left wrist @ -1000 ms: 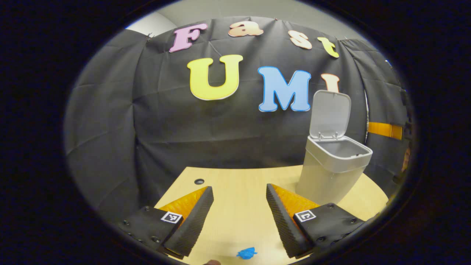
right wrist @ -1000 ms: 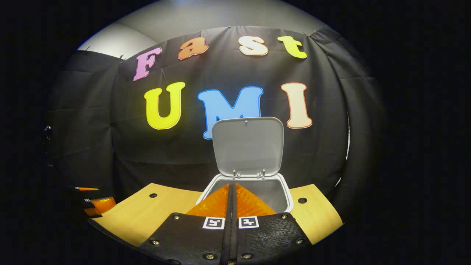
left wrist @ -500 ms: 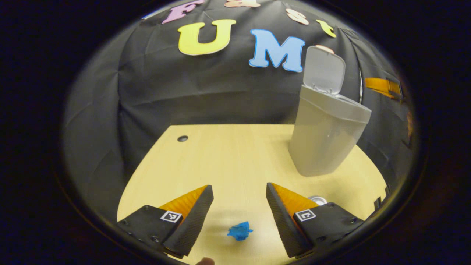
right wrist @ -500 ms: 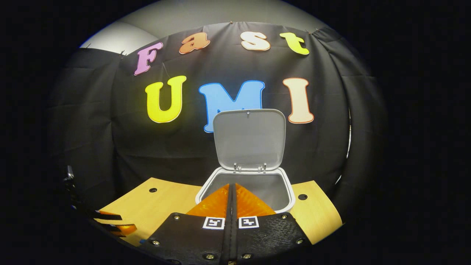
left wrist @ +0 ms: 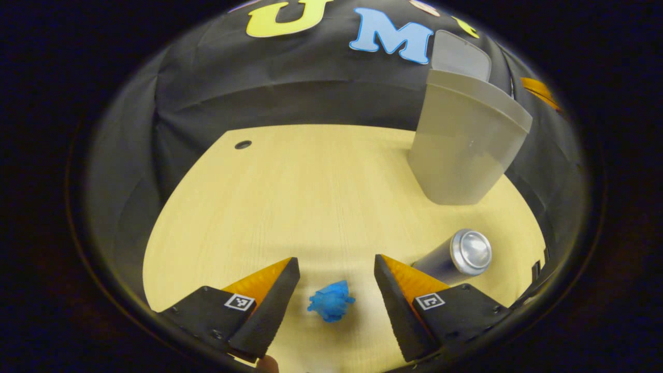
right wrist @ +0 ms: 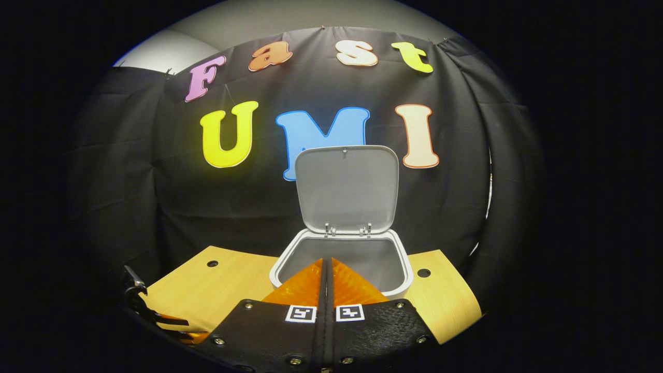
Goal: Press the lid of the desktop garbage bin to open it, pick up the crumpled paper on the desktop and throw it into the bin, then pick up the pop can on the desktop and drop it into the bin, and finally close the garbage bin lid.
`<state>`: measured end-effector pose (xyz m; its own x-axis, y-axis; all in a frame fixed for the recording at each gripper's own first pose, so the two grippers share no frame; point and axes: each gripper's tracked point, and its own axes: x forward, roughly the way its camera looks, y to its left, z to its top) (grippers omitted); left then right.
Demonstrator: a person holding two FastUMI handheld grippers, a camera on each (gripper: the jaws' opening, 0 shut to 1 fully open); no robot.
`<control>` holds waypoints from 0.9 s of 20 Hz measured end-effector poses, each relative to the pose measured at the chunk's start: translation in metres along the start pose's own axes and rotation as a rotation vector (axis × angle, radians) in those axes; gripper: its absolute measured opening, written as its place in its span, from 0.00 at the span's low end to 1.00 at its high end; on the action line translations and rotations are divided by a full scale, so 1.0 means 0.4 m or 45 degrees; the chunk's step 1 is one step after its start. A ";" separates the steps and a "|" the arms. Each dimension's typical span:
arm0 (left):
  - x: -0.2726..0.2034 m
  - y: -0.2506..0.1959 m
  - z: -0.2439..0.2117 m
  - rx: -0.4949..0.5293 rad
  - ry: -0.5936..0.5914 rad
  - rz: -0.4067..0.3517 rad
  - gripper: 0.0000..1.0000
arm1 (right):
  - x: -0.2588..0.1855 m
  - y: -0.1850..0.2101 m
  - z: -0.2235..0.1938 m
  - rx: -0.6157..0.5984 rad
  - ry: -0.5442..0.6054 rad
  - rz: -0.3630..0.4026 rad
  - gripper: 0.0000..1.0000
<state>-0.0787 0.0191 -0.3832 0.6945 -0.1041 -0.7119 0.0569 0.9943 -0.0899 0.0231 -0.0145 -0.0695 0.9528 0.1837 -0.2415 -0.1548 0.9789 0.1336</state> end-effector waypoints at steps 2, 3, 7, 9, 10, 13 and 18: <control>0.013 0.014 -0.034 -0.001 0.053 0.013 0.96 | -0.003 -0.010 -0.008 0.009 0.012 -0.010 0.00; 0.020 0.023 -0.050 0.002 0.074 0.024 0.97 | -0.004 -0.011 -0.013 0.013 0.016 -0.015 0.00; 0.039 0.029 -0.110 0.003 0.133 0.057 1.00 | -0.010 -0.022 -0.022 0.024 0.030 -0.033 0.00; 0.046 0.028 -0.129 0.001 0.151 0.060 1.00 | -0.013 -0.025 -0.029 0.030 0.038 -0.040 0.00; 0.049 0.027 -0.136 0.002 0.157 0.061 1.00 | -0.014 -0.026 -0.029 0.031 0.041 -0.042 0.00; 0.056 0.030 -0.142 0.014 0.163 0.073 1.00 | -0.016 -0.029 -0.039 0.031 0.052 -0.046 0.00; 0.064 0.039 -0.133 0.049 0.162 0.106 0.95 | -0.021 -0.019 -0.052 0.042 0.071 -0.037 0.00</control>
<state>-0.0982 0.0307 -0.4402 0.6015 -0.0208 -0.7986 0.0321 0.9995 -0.0018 0.0110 -0.0215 -0.0886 0.9405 0.1610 -0.2992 -0.1178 0.9805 0.1571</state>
